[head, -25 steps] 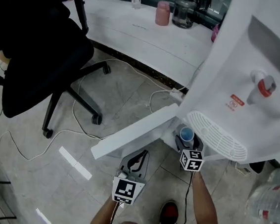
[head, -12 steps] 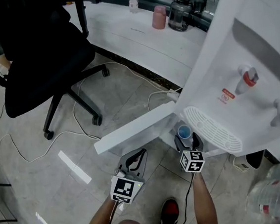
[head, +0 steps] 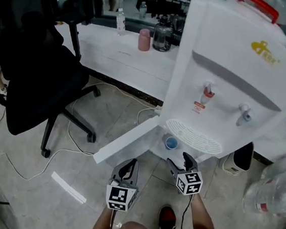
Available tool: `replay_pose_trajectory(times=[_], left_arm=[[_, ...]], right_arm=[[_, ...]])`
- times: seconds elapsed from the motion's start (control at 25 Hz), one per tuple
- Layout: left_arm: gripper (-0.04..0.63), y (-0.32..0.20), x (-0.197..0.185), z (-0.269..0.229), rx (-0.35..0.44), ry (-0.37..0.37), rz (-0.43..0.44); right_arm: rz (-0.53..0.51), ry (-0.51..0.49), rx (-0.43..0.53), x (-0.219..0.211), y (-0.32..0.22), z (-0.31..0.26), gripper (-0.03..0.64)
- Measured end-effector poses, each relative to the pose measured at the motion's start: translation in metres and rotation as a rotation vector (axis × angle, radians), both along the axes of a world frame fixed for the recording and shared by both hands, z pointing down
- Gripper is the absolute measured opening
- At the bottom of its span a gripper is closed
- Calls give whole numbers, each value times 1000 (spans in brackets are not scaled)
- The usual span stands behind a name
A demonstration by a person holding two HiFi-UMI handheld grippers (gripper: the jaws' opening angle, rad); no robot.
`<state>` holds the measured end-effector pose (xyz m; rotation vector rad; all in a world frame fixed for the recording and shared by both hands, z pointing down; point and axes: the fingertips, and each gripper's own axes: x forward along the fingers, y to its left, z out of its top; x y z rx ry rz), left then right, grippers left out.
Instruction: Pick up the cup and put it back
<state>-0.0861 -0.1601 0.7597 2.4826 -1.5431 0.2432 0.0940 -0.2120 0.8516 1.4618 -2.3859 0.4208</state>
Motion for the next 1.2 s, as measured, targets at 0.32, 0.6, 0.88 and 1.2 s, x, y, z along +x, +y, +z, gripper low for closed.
replay_pose_trajectory(times=[0.32, 0.6, 0.88, 1.2], left_arm=[[29, 3, 9, -45, 20, -7, -1], [29, 10, 28, -103, -15, -20, 16], [29, 21, 46, -211, -51, -30, 52], [29, 33, 62, -359, -32, -38, 91]], right_arm=[[-1, 17, 35, 8, 36, -58, 204], [-8, 62, 60, 19, 55, -127, 97], [29, 54, 64, 32, 68, -245, 36], [72, 42, 102, 44, 80, -399, 23]])
